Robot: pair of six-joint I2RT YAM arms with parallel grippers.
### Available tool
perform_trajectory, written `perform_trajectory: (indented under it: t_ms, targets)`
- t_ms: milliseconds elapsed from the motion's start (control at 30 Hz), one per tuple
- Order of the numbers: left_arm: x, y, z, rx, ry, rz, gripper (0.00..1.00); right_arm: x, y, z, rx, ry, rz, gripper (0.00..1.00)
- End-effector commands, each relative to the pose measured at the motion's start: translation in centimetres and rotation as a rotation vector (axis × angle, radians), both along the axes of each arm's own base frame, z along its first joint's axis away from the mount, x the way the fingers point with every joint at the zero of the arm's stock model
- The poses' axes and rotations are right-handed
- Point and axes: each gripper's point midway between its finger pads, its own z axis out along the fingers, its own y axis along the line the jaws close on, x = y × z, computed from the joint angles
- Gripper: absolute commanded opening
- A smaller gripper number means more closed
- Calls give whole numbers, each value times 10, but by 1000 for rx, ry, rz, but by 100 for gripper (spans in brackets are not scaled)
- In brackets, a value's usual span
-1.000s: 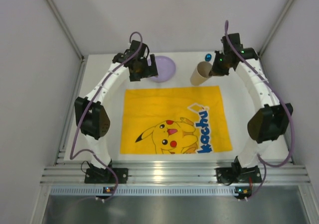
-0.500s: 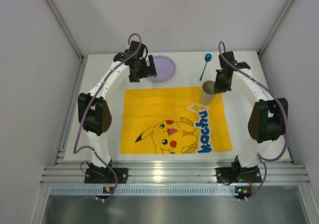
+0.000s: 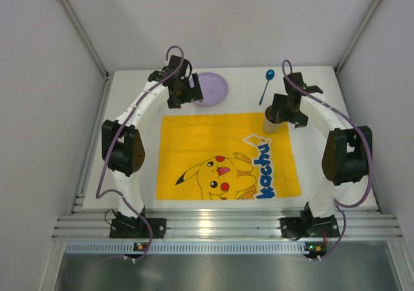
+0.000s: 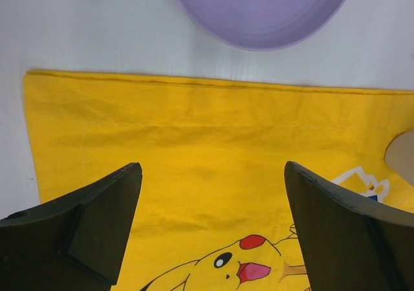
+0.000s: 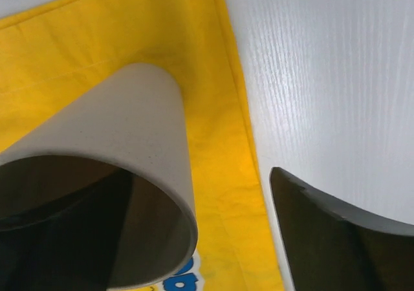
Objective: Set the dinner table for one person
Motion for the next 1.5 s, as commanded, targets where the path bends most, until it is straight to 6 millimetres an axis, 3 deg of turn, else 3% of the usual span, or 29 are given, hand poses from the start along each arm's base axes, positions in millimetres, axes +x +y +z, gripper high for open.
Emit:
perform_trajectory:
  t_ms: [0, 67, 100, 167, 200, 267, 300, 367, 400, 533, 700, 767, 800, 967, 1067, 1100, 1167, 1267, 1300, 1333, 1367, 1400, 1467]
  targets:
    - [19, 2, 10, -22, -74, 43, 96, 6, -4, 42, -1, -106, -3, 99]
    - [26, 3, 9, -26, -81, 55, 96, 4, -6, 53, -9, -107, -4, 100]
    - [31, 5, 3, -25, -75, 64, 96, 8, -6, 72, -5, -149, -6, 100]
    - [42, 4, 5, -33, -98, 74, 96, 5, -7, 90, -9, -170, -7, 100]
    - [47, 3, -5, -26, -88, 76, 95, 7, -8, 114, -7, -222, -11, 100]
    - [60, 0, -5, -32, -111, 77, 95, 2, -11, 134, -11, -249, -18, 100]
    - [65, -1, -21, -22, -89, 77, 94, 1, -13, 154, -13, -294, -25, 100]
    - [76, -3, -26, -17, -98, 84, 94, -7, -16, 166, -16, -305, -30, 100]
    - [80, -3, -41, -6, -79, 89, 93, -12, -17, 179, -15, -335, -34, 100]
    - [97, -2, -58, -23, -87, 135, 92, -32, -22, 193, -17, -366, -37, 100]
    - [114, 0, -77, -56, -97, 198, 84, -57, -31, 187, -37, -357, -59, 100]
    - [119, -1, -79, -79, -96, 204, 70, -62, -34, 185, -41, -348, -67, 100]
    - [121, -2, -89, -80, -79, 204, 67, -65, -34, 184, -38, -347, -70, 100]
    - [129, -4, -102, -85, -66, 195, 51, -67, -35, 177, -38, -327, -72, 100]
    - [132, -4, -113, -104, -42, 189, 23, -62, -35, 174, -43, -322, -68, 100]
    - [133, -4, -111, -112, -42, 186, 0, -59, -35, 173, -49, -320, -63, 100]
    - [136, -6, -100, -149, -43, 157, 0, -48, -33, 176, -43, -351, -58, 100]
    - [138, -5, -65, -162, -99, 125, 0, -22, -30, 190, -27, -403, -61, 100]
    - [136, -7, -36, -183, -143, 108, 0, -6, -29, 205, -17, -442, -83, 100]
    - [134, -8, -21, -197, -167, 93, 0, 3, -29, 213, -7, -468, -100, 100]
    - [125, -10, -1, -217, -186, 72, 0, 14, -33, 236, 4, -532, -132, 100]
    - [119, -16, 10, -252, -195, 39, 0, 23, -37, 240, 5, -550, -178, 100]
    - [99, -21, 24, -284, -181, -3, 0, 41, -40, 267, 32, -663, -204, 100]
